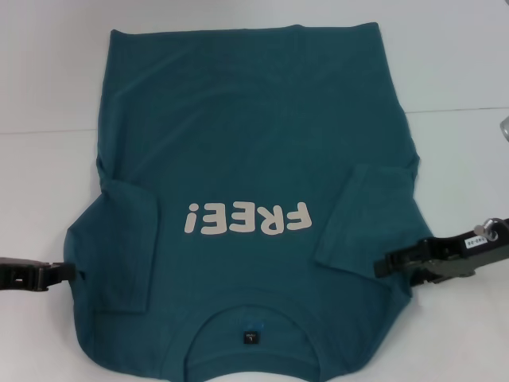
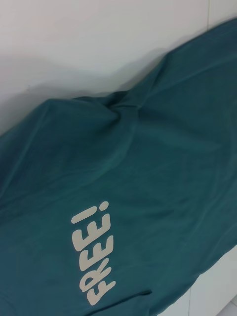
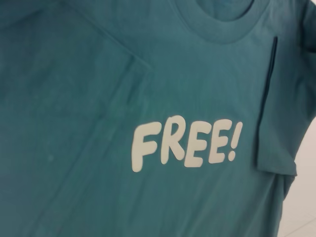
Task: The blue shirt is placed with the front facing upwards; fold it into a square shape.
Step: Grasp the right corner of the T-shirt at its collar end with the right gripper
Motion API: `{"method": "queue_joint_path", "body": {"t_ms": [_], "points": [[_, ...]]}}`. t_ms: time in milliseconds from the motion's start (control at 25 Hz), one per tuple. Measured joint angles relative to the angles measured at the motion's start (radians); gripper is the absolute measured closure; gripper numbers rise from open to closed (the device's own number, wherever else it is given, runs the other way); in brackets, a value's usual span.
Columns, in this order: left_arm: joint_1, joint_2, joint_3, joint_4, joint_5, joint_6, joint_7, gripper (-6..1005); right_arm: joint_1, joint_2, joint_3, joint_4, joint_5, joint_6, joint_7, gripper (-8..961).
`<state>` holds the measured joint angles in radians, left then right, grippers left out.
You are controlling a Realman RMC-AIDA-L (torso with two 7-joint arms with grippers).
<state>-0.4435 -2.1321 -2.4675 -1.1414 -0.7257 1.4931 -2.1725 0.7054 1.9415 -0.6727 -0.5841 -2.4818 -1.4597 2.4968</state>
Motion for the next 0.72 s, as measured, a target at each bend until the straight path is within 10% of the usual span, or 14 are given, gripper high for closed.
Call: {"method": "queue_joint_path", "body": {"t_ms": [720], "points": [[-0.006, 0.008, 0.000, 0.033, -0.003, -0.009, 0.011, 997, 0.030, -0.013, -0.008, 0.014, -0.001, -0.014, 0.005, 112]]}}
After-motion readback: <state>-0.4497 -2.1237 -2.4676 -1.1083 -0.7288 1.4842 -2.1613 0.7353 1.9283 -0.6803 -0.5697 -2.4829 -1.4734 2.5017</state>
